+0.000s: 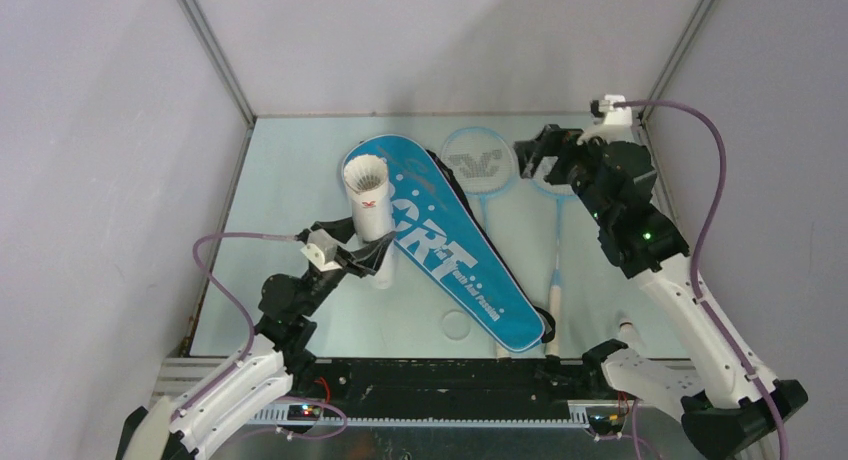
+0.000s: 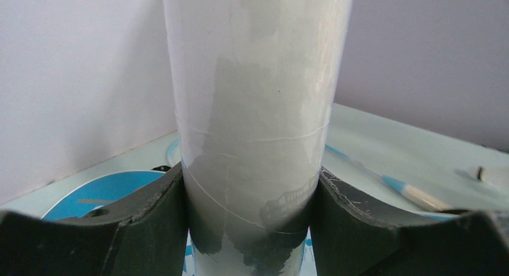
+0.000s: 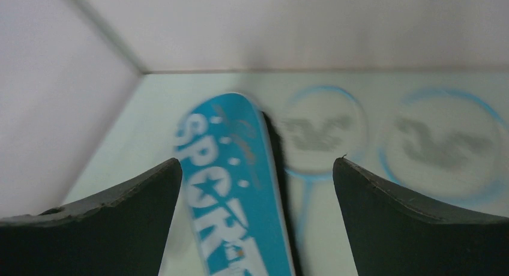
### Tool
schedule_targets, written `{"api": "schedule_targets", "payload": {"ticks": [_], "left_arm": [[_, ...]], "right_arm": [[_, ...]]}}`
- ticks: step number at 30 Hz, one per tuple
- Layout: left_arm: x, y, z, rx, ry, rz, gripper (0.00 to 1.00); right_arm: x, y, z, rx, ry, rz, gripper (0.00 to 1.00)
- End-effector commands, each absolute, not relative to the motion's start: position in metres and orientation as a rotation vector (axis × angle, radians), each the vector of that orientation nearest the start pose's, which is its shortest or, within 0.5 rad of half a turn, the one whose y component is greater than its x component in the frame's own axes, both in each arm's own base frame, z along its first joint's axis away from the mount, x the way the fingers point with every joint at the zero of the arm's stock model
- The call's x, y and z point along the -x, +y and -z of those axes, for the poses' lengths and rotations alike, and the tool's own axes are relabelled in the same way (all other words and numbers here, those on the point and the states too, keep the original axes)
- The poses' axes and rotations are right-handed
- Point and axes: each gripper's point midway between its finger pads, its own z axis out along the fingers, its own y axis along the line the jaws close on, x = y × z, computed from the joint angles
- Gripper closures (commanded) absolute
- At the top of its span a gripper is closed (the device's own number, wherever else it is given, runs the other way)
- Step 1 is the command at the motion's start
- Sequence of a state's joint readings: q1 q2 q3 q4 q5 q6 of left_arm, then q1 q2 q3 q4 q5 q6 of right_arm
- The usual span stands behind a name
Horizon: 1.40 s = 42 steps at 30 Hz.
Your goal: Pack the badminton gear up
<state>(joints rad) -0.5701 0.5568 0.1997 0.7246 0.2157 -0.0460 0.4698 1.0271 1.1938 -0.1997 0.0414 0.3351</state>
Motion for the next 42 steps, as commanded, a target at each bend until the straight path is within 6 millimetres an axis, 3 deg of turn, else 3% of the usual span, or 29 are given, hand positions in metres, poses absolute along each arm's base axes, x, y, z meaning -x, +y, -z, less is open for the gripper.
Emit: {"api": "schedule_targets", "payload": {"ticks": [1, 5, 9, 12, 20, 24, 27, 33, 38, 42], "left_arm": [[-0.23, -0.16, -0.311, -0.298, 1.025, 0.61, 0.57], [-0.232, -0.157, -0.308, -0.284, 1.025, 0.592, 0.56], [-0.232, -0.153, -0.305, -0.266, 1.006, 0.574, 0.56], [-0.236, -0.147, -0.304, -0.24, 1.008, 0.544, 0.56], [-0.243, -0.14, -0.294, -0.227, 1.032, 0.482, 0.56], [-0.249, -0.134, -0.288, -0.2, 1.052, 0.443, 0.56], [-0.25, -0.133, -0.286, -0.203, 1.056, 0.429, 0.56], [-0.256, -0.133, -0.284, -0.188, 1.085, 0.426, 0.57], [-0.265, -0.136, -0.275, -0.191, 1.126, 0.404, 0.57], [-0.272, -0.138, -0.273, -0.195, 1.149, 0.382, 0.57]], "right_arm": [[-0.316, 0.069, -0.295, -0.327, 1.886, -0.206, 0.01], [-0.294, 0.0, -0.255, -0.603, 1.912, -0.08, 0.01], [-0.267, -0.043, -0.226, -0.808, 1.934, -0.052, 0.01], [-0.244, -0.067, -0.209, -0.93, 1.957, 0.007, 0.01], [-0.204, -0.092, -0.156, -1.147, 2.113, 0.158, 0.01], [-0.209, -0.098, -0.138, -1.185, 2.139, 0.154, 0.01], [-0.228, -0.096, -0.138, -1.128, 2.145, 0.081, 0.01], [-0.247, -0.105, -0.12, -1.094, 2.2, 0.096, 0.01], [-0.278, -0.098, -0.116, -1.024, 2.202, 0.001, 0.01], [-0.279, -0.111, -0.114, -1.047, 2.227, 0.112, 0.01]]}}
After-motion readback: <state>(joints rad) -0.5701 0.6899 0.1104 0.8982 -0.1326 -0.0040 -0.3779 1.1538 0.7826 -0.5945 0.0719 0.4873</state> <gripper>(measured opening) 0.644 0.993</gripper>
